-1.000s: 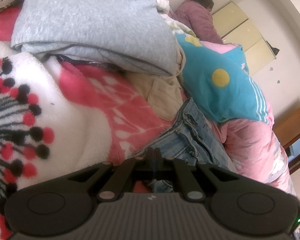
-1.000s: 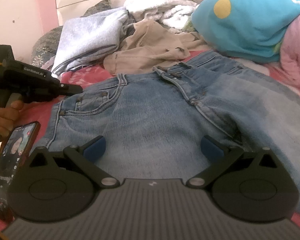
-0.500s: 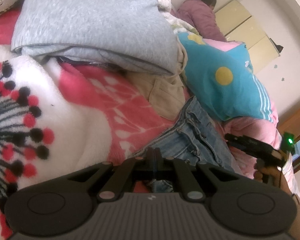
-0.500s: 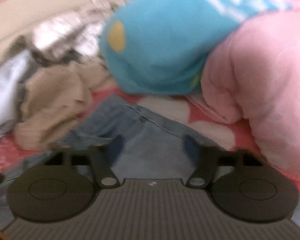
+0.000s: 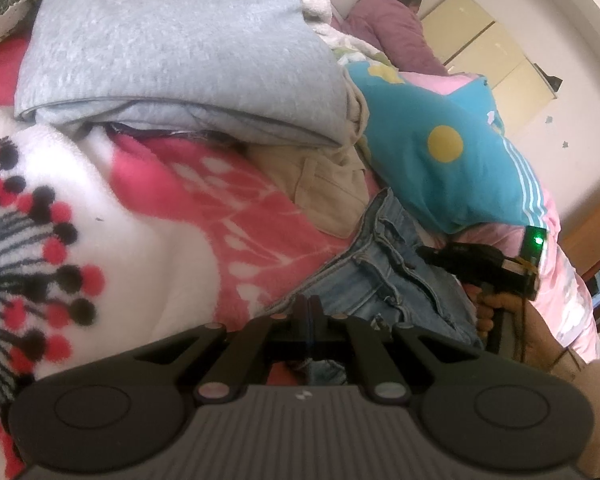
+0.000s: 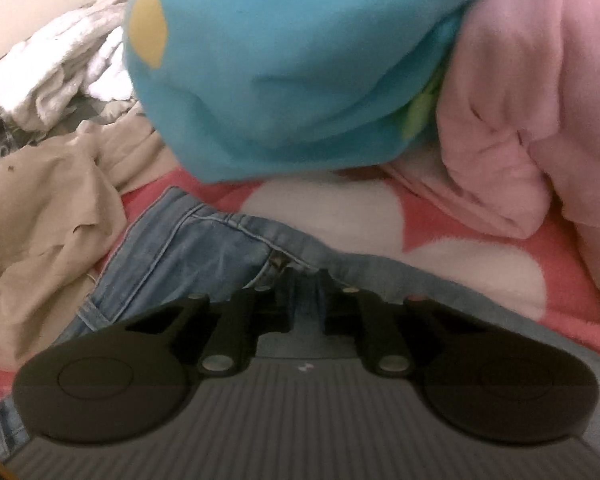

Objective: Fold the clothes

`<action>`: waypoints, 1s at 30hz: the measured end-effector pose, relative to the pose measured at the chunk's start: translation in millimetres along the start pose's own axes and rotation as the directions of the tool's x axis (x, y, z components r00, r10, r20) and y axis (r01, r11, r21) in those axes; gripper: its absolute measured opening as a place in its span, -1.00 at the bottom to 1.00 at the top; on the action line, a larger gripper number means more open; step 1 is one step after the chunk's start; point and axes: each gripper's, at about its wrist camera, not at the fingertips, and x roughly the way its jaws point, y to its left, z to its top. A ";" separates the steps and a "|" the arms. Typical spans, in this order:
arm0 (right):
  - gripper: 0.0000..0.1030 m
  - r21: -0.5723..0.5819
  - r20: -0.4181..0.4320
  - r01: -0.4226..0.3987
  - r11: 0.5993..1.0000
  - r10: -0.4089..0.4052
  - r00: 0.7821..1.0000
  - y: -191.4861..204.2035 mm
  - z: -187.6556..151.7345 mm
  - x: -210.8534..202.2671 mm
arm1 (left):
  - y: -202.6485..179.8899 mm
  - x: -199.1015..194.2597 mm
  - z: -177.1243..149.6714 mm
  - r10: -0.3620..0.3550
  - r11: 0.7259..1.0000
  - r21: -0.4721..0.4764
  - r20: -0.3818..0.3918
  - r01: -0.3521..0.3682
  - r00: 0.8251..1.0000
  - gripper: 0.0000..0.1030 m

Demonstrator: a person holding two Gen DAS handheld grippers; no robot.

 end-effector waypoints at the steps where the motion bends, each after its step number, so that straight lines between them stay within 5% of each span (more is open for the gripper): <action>1: -0.85 -0.006 0.013 0.002 1.000 -0.002 1.000 0.5 -1.0 -4.1 | -0.1 -0.5 -0.4 0.001 1.000 0.002 0.001 -0.001 1.000 -0.94; 5: -0.77 0.039 0.080 0.000 0.999 -0.003 0.997 -13.1 -4.0 -52.1 | 1.0 -0.3 -0.6 -0.003 1.000 -0.004 0.001 0.003 1.000 -0.94; 9: -0.77 0.053 -0.010 0.005 0.999 -0.004 1.000 -33.1 -16.3 -87.6 | 1.9 0.1 -0.6 -0.007 1.000 -0.013 -0.001 0.007 1.000 -0.94; 14: -0.82 0.056 -0.101 0.115 0.992 -0.109 0.989 -60.2 -29.3 -61.1 | 0.7 -0.1 -0.7 0.003 1.000 -0.005 0.005 -0.003 1.000 -0.94; 21: -0.79 0.063 0.032 0.180 0.982 -0.182 0.983 -69.9 -18.3 -50.8 | -0.8 0.4 0.4 0.016 1.000 -0.006 0.009 -0.016 1.000 -0.94; 24: -0.64 0.052 0.075 0.227 0.972 -0.231 0.970 -68.4 -19.1 -87.9 | 0.1 0.9 1.3 0.015 1.000 -0.013 0.009 -0.015 1.000 -0.94; 30: -0.59 0.154 0.124 0.106 0.982 -0.125 0.984 -89.0 -47.8 -217.0 | -1.1 0.1 0.1 0.009 1.000 -0.011 0.020 -0.009 1.000 -0.94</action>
